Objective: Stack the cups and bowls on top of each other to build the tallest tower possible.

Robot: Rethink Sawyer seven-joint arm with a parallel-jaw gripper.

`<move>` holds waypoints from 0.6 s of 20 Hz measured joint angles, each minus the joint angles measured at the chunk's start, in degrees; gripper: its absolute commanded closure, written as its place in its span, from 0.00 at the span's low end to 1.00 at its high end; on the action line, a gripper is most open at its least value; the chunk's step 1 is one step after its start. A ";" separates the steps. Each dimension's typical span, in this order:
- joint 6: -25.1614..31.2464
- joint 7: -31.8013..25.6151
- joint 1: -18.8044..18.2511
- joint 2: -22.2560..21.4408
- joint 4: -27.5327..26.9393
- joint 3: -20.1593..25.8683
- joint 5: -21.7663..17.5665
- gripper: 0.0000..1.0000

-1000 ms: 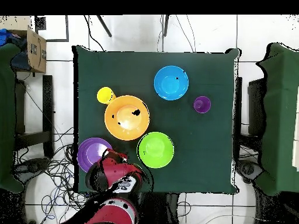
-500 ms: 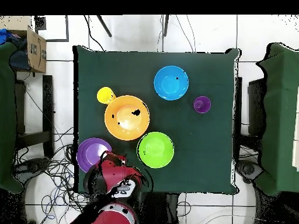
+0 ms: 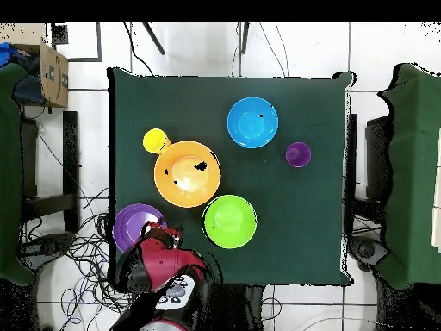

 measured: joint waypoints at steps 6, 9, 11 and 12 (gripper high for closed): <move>0.00 0.00 1.34 -0.94 0.09 0.00 1.50 0.00; 0.00 0.00 1.95 -0.61 0.10 0.01 1.84 0.00; 0.00 0.00 2.18 -0.22 0.10 0.01 1.85 0.00; 0.00 0.00 2.24 -0.08 0.10 0.01 1.85 0.00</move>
